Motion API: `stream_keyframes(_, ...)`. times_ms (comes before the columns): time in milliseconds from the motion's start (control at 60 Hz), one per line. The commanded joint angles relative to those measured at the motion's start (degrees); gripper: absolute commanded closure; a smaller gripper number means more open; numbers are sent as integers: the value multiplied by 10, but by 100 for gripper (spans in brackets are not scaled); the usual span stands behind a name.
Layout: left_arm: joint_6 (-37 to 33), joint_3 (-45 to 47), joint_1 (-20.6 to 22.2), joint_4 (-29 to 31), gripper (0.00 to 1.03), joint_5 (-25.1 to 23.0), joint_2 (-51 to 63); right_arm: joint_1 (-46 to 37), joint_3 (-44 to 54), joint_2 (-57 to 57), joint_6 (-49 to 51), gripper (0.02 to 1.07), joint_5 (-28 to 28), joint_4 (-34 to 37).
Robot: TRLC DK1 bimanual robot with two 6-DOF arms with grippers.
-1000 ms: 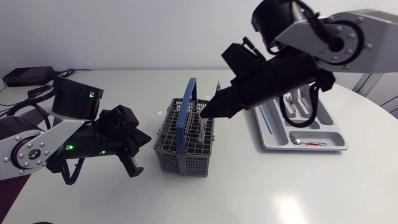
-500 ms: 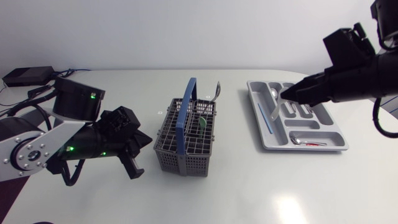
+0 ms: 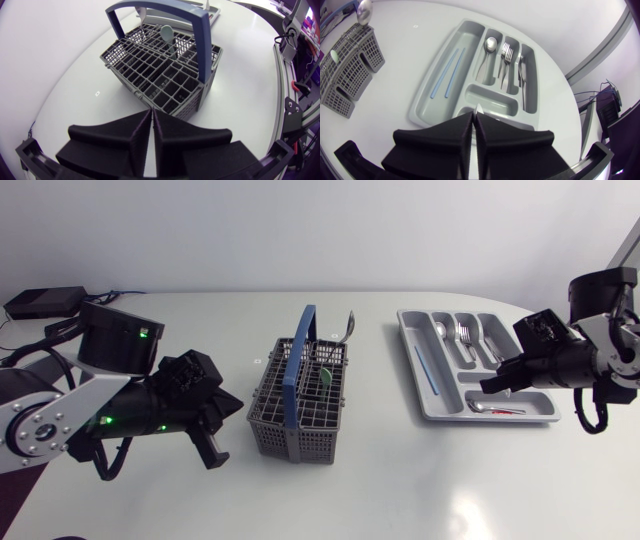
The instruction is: Unload the cutlery basket into the drawer organizer.
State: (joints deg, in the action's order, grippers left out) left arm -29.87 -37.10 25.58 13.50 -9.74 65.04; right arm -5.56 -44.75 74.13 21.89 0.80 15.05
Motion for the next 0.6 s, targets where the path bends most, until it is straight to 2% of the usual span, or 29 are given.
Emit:
stream_keyframes(0, -2, 8, -2, 6, 89, 4, -15, -19, 11, 42, 21, 102, -8, -28)
stream_keyframes(350, -5, 16, 13, 39, 89, 3, -47, -44, -2, 191, 33, 101, -45, -120)
stream_keyframes(583, -7, 22, 20, 50, 89, 1, -54, -40, 2, 172, 39, 65, -46, -117)
